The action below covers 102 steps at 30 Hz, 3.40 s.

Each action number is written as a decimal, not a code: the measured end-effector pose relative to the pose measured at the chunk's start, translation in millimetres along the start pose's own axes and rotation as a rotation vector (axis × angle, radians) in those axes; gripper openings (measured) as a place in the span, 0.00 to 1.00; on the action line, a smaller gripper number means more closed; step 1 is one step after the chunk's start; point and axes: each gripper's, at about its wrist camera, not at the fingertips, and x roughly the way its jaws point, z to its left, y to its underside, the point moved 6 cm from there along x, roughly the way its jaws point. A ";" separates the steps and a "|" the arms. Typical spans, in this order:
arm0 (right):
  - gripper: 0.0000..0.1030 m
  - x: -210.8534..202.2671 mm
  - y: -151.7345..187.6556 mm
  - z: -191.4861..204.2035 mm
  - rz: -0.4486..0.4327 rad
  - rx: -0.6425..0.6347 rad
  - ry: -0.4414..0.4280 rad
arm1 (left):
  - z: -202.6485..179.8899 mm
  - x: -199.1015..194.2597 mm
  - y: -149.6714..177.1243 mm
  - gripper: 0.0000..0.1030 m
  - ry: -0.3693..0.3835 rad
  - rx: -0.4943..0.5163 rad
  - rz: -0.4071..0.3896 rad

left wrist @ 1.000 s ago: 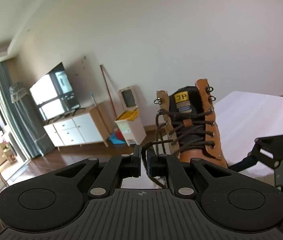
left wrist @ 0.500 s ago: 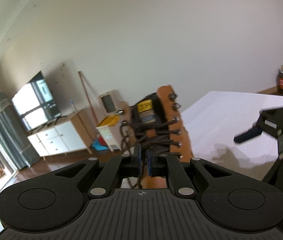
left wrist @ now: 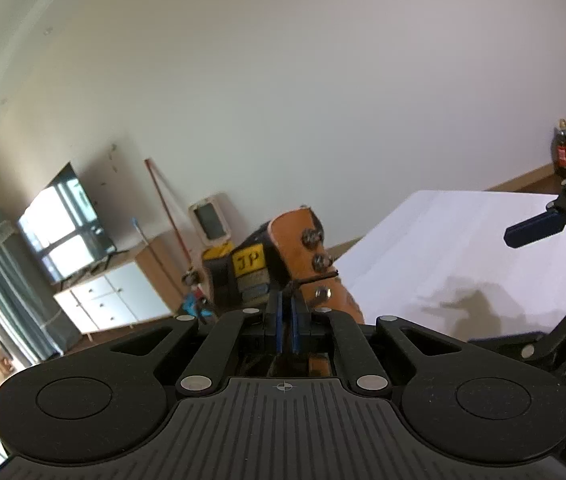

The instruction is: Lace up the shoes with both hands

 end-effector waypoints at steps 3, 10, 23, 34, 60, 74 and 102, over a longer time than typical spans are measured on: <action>0.99 -4.7 -8.9 -13.3 -0.033 0.116 -0.058 | -2.7 0.4 -0.5 0.04 0.017 0.014 -0.017; 0.97 -14.9 -22.6 -37.5 -0.110 0.445 -0.317 | -9.0 -13.5 12.0 0.05 0.082 0.039 -0.073; 0.15 -10.4 -40.0 16.6 -0.109 0.286 -0.502 | -26.4 -27.1 22.7 0.05 0.107 0.122 -0.142; 0.03 -9.0 -41.3 14.1 -0.032 0.192 -0.557 | -24.5 -33.1 33.6 0.10 0.241 0.190 -0.221; 0.03 -13.8 -40.4 -1.8 0.065 0.103 -0.685 | -38.2 -43.9 40.5 0.13 0.406 0.392 -0.300; 0.97 -0.7 -24.3 -36.1 0.108 0.226 -0.303 | -5.3 -19.8 34.8 0.03 0.261 0.162 -0.123; 0.99 -6.4 1.2 -35.5 0.247 -0.032 0.079 | -1.6 12.6 16.9 0.04 0.106 0.085 -0.023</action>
